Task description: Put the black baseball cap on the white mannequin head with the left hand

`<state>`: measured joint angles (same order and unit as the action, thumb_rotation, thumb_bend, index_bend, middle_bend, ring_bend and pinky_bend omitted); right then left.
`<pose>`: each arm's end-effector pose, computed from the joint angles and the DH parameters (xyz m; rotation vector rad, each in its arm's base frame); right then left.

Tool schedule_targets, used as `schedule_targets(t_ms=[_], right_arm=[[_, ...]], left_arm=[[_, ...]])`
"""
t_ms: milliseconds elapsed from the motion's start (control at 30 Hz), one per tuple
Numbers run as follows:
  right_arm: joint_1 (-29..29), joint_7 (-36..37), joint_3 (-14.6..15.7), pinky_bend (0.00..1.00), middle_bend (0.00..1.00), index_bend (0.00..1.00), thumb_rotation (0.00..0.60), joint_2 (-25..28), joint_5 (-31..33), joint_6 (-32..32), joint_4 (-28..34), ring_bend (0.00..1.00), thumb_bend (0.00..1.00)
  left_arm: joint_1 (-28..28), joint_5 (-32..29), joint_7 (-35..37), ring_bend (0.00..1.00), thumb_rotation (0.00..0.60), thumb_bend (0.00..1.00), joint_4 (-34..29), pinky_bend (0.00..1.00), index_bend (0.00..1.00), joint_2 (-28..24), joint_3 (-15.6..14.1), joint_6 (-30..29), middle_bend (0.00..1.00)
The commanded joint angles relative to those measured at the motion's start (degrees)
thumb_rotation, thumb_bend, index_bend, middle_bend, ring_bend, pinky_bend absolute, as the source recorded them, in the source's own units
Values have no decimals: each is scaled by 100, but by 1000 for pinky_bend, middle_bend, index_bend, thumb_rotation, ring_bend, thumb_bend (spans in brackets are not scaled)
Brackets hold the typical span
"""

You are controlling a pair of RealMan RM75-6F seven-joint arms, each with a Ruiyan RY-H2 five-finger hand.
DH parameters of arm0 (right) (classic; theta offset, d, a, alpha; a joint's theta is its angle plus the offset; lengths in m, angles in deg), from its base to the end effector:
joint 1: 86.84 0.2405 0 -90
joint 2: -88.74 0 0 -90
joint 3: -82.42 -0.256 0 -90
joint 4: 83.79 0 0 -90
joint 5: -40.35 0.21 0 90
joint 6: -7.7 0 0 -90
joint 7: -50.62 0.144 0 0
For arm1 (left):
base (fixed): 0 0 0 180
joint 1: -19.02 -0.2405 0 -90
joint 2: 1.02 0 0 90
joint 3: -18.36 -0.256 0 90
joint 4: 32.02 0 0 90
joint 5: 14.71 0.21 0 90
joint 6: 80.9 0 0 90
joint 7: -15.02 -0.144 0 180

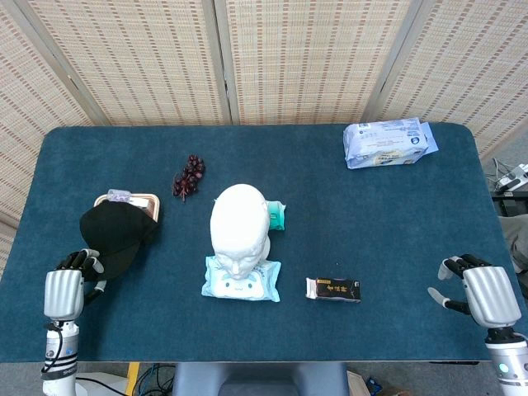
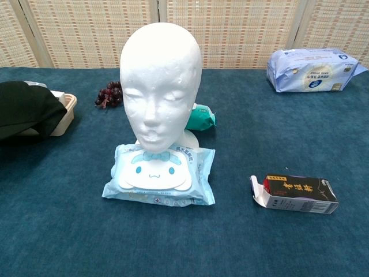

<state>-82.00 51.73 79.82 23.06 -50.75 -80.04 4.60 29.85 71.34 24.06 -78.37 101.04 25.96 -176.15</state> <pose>-0.3082 -0.1801 0.1569 1.4419 -0.8195 0.9612 -0.3295 0.2257 0.0442 -1.2330 -0.6960 -1.1162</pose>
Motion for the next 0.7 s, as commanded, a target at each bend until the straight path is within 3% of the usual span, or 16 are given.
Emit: schedule_targets(t_ms=[33,700], right_arm=[[-2,3,0,586,596,596,600,0,-4,-6,0,457,155],[-21,49,13,586,596,596,600,10,-54,-59,5,457,155]], left_arm=[[-7,58,36,357,600,438,59,526,612,4,58,-247,390],[142,789,116,357,600,439,355,526,616,-485,-8,-1515,393]])
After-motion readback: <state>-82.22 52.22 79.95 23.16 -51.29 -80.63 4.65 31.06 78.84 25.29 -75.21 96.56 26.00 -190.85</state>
